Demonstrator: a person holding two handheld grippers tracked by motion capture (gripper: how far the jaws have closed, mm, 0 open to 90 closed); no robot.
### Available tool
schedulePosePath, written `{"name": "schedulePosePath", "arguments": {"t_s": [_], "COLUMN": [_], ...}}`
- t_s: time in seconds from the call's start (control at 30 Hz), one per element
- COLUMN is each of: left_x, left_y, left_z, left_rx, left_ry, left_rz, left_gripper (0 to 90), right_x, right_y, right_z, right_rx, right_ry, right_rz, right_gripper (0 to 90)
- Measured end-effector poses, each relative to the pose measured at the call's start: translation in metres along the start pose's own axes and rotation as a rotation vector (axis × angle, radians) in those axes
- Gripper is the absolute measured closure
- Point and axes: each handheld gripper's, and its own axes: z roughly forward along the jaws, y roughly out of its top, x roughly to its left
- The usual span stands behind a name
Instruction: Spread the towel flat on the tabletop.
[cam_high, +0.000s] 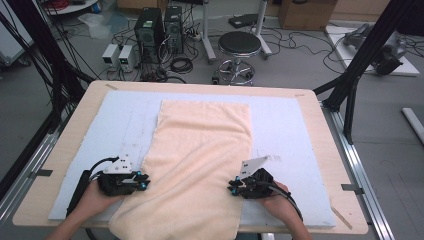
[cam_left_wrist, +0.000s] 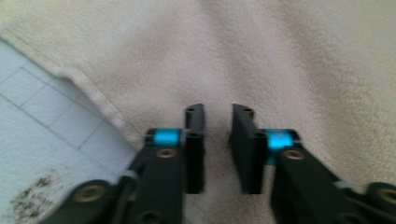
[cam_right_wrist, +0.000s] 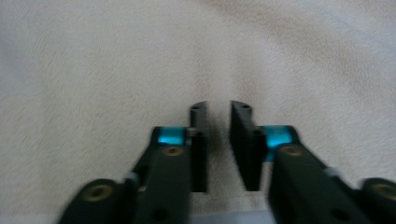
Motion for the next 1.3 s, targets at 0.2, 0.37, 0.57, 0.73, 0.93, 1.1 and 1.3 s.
{"name": "schedulePosePath", "arguments": {"t_s": [0.2, 0.37, 0.57, 0.73, 0.93, 1.1, 1.3], "left_x": [-0.013, -0.03, -0.031, -0.03, -0.036, -0.049, -0.068], "left_y": [0.01, 0.014, 0.016, 0.012, 0.014, 0.013, 0.01], "left_z": [0.006, 0.008, 0.004, 0.001, -0.014, -0.018, -0.019], "left_rx": [0.029, 0.012, -0.004, -0.001, -0.066, -0.099, -0.078], "left_ry": [-0.042, -0.102, -0.103, -0.043, -0.03, -0.104, -0.227], "left_rz": [0.034, 0.078, 0.076, 0.077, 0.069, 0.087, 0.138], "left_gripper": [86.2, 86.2, 86.2, 81.0, 58.9, 54.7, 53.0], "right_x": [-0.005, -0.013, -0.018, -0.009, 0.012, 0.032, 0.055], "right_y": [-0.002, -0.015, -0.018, -0.012, -0.007, -0.009, -0.012], "right_z": [-0.007, -0.023, -0.031, -0.033, -0.036, -0.034, -0.017], "right_rx": [0.023, 0.027, 0.021, -0.026, -0.085, -0.095, 0.017], "right_ry": [0.018, -0.002, -0.012, -0.032, -0.031, 0.017, 0.082], "right_rz": [-0.032, -0.008, 0.002, -0.009, -0.038, -0.031, -0.084], "right_gripper": [86.8, 86.7, 85.5, 72.4, 63.4, 58.3, 63.4]}}
